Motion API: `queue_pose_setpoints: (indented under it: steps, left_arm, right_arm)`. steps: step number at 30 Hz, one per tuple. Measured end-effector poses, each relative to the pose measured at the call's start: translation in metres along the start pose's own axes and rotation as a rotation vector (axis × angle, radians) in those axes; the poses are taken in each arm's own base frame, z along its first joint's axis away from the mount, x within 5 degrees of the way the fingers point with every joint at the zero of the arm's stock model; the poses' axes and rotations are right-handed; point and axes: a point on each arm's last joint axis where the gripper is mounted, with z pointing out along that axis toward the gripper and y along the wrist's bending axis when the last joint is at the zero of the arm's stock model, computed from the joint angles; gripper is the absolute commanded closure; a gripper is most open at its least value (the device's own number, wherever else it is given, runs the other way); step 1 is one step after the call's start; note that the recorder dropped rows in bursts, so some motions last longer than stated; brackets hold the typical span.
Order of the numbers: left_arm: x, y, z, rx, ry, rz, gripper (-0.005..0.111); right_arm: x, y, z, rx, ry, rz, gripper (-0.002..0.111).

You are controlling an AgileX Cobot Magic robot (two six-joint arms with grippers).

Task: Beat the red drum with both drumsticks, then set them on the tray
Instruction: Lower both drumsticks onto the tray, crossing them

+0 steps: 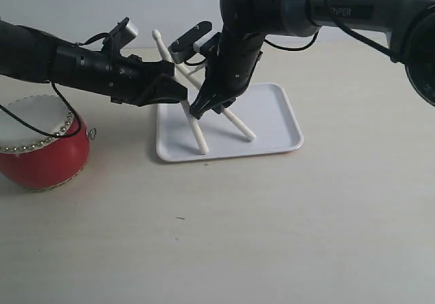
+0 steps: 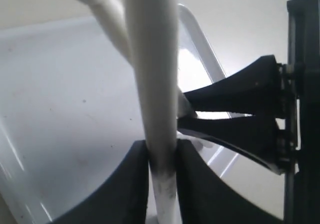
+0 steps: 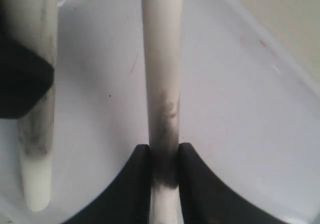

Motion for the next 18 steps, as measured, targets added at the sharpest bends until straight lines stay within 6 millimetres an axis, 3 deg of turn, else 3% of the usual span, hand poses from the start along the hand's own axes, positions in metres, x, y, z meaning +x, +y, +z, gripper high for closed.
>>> queue_pose_setpoints:
  steps: [10, 15, 18]
  left_arm:
    - [0.001, 0.011, 0.012, 0.005, -0.002, -0.059, 0.107]
    - [0.004, 0.018, 0.019, 0.005, 0.008, -0.121, 0.107]
    - [0.012, 0.028, 0.025, -0.051, 0.152, -0.089, 0.107]
  right_arm:
    - [0.007, 0.003, 0.031, -0.009, 0.029, -0.004, 0.108]
    - [0.005, 0.002, 0.032, -0.003, 0.010, -0.006, 0.108]
    - [0.005, 0.002, 0.032, -0.001, 0.006, -0.006, 0.108]
